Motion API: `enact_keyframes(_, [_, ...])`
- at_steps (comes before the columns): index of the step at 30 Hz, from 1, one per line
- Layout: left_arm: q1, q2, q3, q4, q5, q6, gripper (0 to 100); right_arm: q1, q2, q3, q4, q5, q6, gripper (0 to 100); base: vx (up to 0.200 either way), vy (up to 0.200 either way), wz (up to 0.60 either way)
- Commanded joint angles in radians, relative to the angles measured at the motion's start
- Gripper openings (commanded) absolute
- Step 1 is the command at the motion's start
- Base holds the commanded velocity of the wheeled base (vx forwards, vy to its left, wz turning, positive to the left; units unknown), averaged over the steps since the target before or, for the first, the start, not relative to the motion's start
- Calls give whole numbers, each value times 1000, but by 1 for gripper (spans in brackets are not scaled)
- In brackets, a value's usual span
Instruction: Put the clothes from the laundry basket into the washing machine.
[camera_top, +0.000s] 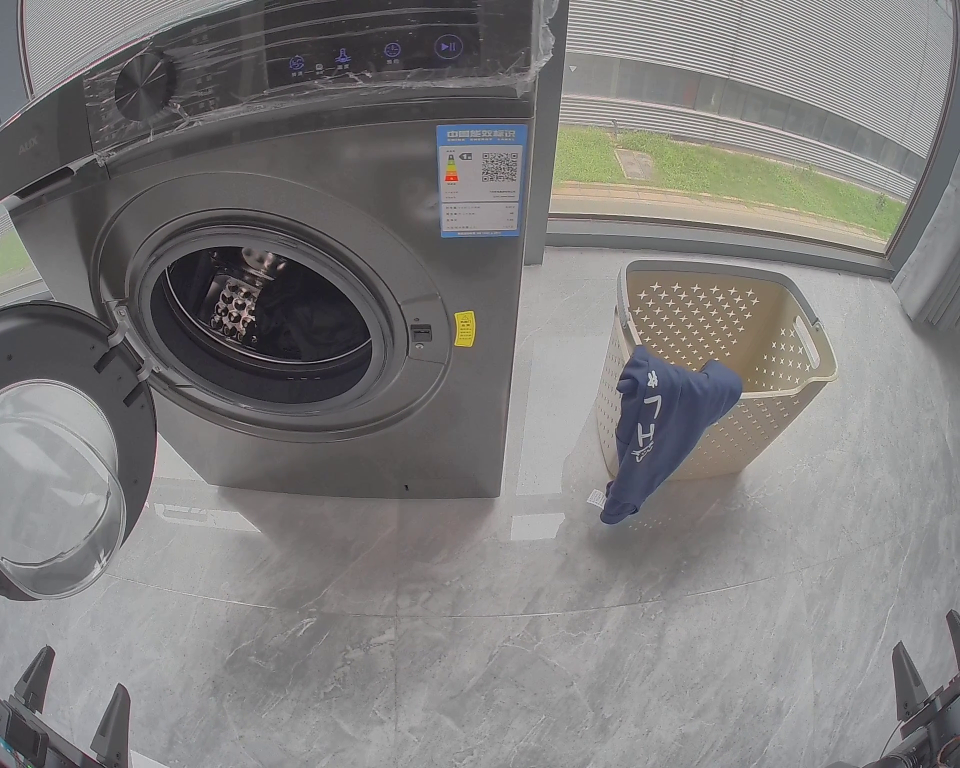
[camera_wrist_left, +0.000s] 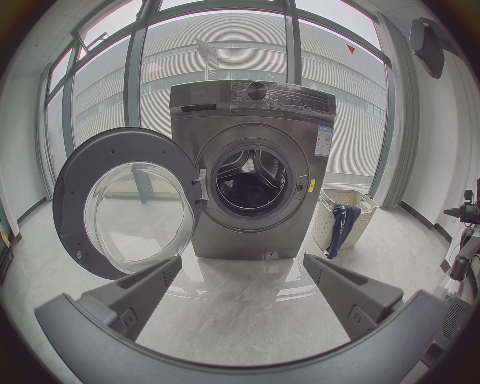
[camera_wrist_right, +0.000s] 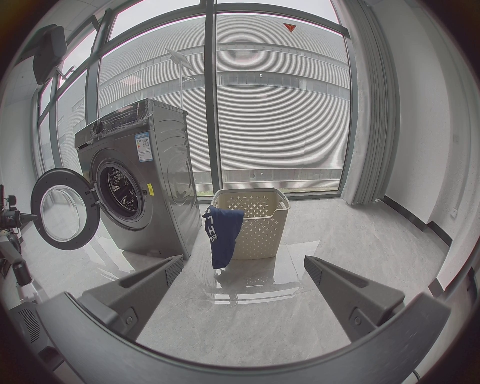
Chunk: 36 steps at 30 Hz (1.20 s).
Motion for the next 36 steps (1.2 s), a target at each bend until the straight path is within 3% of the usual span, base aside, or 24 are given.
enact_keyframes(1, [0, -12, 16, 0, 0, 1, 100, 0, -13, 18, 0, 0, 0, 100, 0, -200, 0])
enact_keyframes(11, [0, -12, 16, 0, 0, 3, 100, 0, -13, 18, 0, 0, 0, 100, 0, -200, 0])
enact_keyframes(20, [0, -12, 16, 0, 0, -6, 100, 0, -13, 18, 0, 0, 0, 100, 0, 0, 0])
enact_keyframes(25, [0, -12, 15, 0, 0, 6, 100, 0, -13, 18, 0, 0, 0, 100, 0, 0, 0])
enact_keyframes(36, [0, -12, 15, 0, -1, 4, 100, 0, -13, 18, 0, 0, 0, 100, 200, 0, 0])
